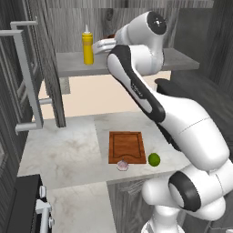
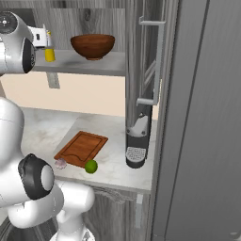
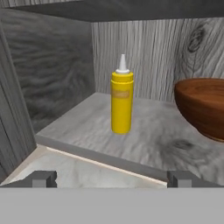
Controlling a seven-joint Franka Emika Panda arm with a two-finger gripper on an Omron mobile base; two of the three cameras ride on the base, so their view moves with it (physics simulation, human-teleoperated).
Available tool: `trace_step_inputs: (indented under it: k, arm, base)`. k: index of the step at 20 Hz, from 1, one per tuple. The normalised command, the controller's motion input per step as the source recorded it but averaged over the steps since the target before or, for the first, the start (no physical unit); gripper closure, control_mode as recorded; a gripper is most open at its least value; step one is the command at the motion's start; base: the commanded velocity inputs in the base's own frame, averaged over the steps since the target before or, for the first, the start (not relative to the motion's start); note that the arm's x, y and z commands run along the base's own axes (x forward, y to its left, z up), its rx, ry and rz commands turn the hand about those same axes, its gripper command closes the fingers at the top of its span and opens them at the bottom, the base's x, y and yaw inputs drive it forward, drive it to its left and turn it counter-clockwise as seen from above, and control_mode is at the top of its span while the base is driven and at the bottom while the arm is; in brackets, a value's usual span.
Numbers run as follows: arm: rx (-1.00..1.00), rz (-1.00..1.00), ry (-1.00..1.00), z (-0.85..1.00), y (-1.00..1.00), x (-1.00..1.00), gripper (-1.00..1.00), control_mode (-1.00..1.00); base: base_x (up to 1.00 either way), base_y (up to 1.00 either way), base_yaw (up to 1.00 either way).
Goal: Open the cabinet. Place the bowl and condiment on the counter. Then place the lime and garlic on the cutting board.
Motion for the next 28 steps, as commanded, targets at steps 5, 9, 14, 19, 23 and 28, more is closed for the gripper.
trace_step_inputs:
  k: [5,9,14,19,23,28]
  arm:
    - [0.0,0.0,0.0,-0.11,0.09,0.16,-1.0,-1.0]
    - [0.0,0.0,0.0,-0.06,0.1,0.15,-1.0,-1.0]
    - [0.0,0.0,0.0,-0.03,0.08,0.2,-1.0,-1.0]
    - [0.0,0.0,0.0,0.0,0.08,0.22,-1.0,-1.0]
    - [0.0,0.0,0.0,0.0,0.06,0.2,-1.0,-1.0]
    - [0.0,0.0,0.0,0.0,0.04,0.19,-1.0,-1.0]
  base:
    - [0.0,0.0,0.0]
    - [0.0,0.0,0.0]
    - [0.0,0.0,0.0]
    - [0.0,0.0,0.0]
    - [0.0,0.0,0.0]
    - [0.0,0.0,0.0]
